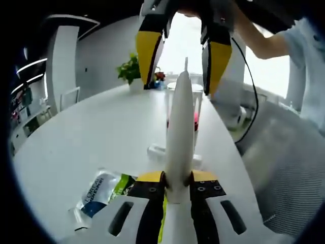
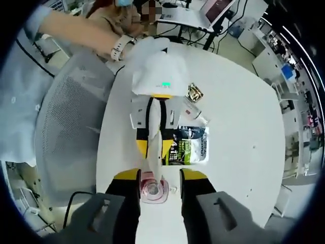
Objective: Arrange the skincare products in the storage area until every visible bottle or jar stands upright without overlapping.
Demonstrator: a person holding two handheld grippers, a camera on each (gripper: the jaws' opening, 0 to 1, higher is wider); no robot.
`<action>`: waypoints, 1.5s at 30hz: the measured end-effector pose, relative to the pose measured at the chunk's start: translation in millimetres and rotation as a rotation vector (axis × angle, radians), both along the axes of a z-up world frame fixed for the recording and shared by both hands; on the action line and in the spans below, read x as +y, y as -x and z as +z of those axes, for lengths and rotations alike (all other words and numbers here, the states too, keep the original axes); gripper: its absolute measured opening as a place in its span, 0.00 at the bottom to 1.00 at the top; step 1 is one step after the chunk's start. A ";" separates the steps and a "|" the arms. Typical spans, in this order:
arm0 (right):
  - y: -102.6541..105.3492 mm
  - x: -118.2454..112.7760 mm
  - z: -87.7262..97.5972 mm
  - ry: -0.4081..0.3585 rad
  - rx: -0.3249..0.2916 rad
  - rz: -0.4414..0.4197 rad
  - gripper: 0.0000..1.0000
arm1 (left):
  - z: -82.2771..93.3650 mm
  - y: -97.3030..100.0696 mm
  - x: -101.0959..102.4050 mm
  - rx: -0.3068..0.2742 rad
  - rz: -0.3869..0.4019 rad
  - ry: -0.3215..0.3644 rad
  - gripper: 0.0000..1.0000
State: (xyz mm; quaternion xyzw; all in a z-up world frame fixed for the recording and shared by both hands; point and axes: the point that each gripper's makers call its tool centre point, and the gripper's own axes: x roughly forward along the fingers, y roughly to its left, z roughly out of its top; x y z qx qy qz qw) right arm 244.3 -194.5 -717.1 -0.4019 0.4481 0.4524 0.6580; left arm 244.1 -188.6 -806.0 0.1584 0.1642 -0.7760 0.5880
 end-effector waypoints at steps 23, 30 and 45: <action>34.5 -31.3 -13.2 -0.075 -0.014 -0.148 0.41 | -11.6 5.3 0.5 -0.042 -0.002 -0.001 0.17; 39.5 -32.6 -18.1 -0.101 -0.029 -0.189 0.47 | -10.5 4.4 0.8 -0.038 0.009 -0.007 0.18; 36.6 -31.4 -23.2 -0.211 -0.098 -0.323 0.63 | 2.4 -4.2 17.1 -0.065 0.086 -0.062 0.34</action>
